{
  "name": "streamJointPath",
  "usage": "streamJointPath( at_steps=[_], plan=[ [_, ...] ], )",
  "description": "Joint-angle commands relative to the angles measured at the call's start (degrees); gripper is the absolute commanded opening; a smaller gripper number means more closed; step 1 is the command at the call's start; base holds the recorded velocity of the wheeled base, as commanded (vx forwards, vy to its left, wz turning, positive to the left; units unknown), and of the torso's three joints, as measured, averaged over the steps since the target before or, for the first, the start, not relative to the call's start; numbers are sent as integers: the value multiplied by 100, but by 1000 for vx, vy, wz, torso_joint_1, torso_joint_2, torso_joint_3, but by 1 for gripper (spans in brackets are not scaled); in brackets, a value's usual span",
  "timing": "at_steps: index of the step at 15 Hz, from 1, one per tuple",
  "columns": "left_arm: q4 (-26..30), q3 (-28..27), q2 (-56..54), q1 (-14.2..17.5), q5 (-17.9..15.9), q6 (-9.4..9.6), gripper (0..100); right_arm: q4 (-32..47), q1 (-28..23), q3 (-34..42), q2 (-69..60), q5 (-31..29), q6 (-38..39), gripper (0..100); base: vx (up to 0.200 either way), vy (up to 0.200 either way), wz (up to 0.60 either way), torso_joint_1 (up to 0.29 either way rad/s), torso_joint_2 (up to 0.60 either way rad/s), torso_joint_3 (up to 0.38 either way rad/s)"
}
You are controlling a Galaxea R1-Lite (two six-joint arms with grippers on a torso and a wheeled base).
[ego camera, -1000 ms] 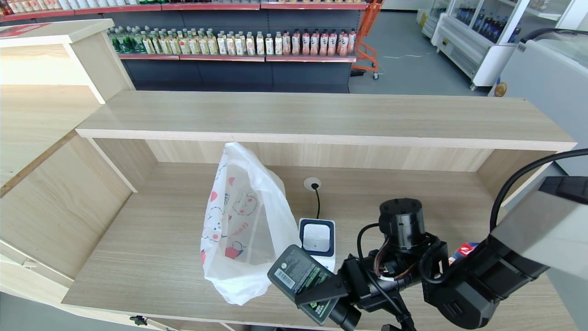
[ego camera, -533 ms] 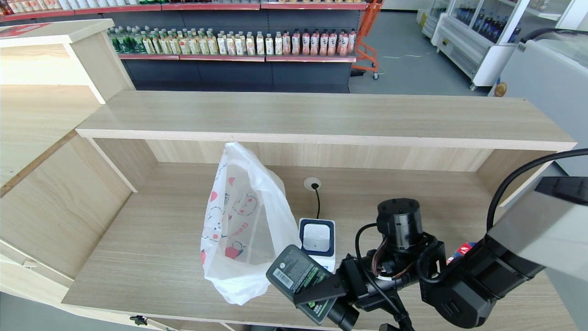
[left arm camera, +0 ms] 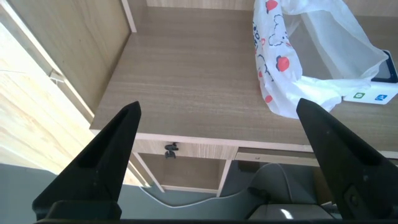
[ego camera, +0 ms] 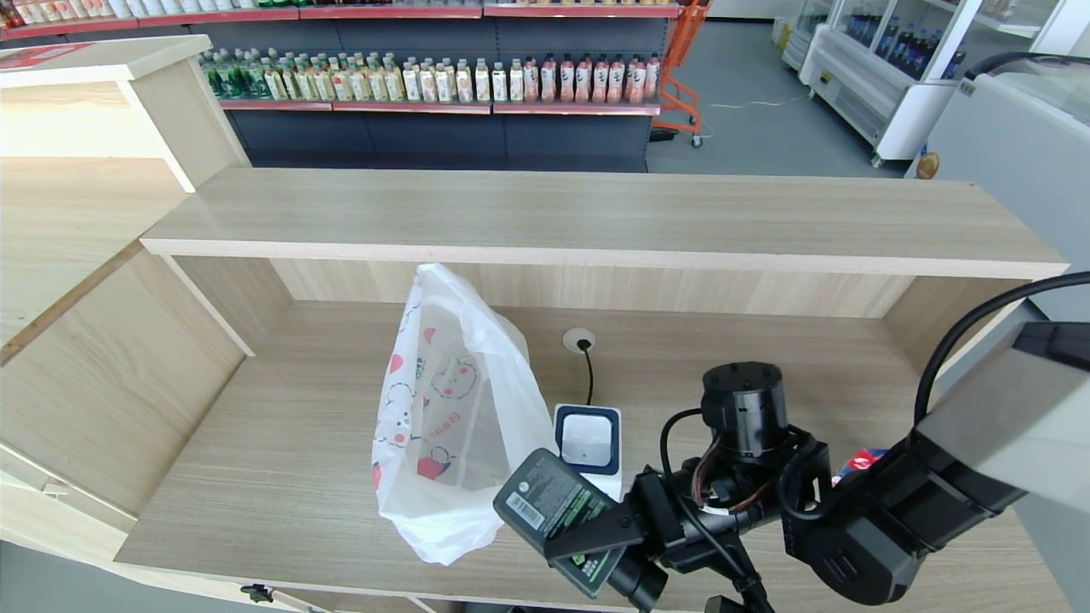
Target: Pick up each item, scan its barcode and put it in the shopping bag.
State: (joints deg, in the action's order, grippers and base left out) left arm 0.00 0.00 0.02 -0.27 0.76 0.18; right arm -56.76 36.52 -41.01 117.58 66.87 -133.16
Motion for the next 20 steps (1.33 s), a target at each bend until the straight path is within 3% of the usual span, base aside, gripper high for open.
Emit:
streamJointPath(
  at_steps=[1, 3, 6, 8, 10, 14, 16, 18, 20],
  plan=[
    [0, 0, -2, 0, 4, -1, 100, 482, -66, -12, -534, -95, 299, 0, 0, 0, 0, 0, 0, 0],
    [0, 0, -2, 0, 4, -1, 100, 1615, -400, 40, -1668, -780, 1503, 0, 0, 0, 0, 0, 0, 0],
    [0, 0, -2, 0, 4, -1, 100, 1879, -1938, 471, -3021, -974, 3182, 0, 0, 0, 0, 0, 0, 0],
    [0, 0, -2, 0, 4, -1, 100, 2143, -2431, 1025, -3443, -956, 5291, 0, 0, 0, 0, 0, 0, 0],
    [0, 0, -2, 0, 4, -1, 100, 2160, -2536, 858, -3452, -991, 6742, 0, 0, 0, 0, 0, 0, 0],
    [0, 0, -2, 0, 4, -1, 100, 2125, -2554, 972, -3865, -2283, 12182, 0, 0, 0, 0, 0, 0, 0],
    [0, 0, -2, 0, 4, -1, 100, 2125, -2562, 550, -3663, -2608, 15038, 0, 0, 0, 0, 0, 0, 0],
    [0, 0, -2, 0, 4, -1, 100, 2099, -2835, 410, -3294, -2591, 16278, 0, 0, 0, 0, 0, 0, 0],
    [0, 0, -2, 0, 4, -1, 100, 2090, -2861, 471, -3057, -2591, 16629, 0, 0, 0, 0, 0, 0, 0]
  ],
)
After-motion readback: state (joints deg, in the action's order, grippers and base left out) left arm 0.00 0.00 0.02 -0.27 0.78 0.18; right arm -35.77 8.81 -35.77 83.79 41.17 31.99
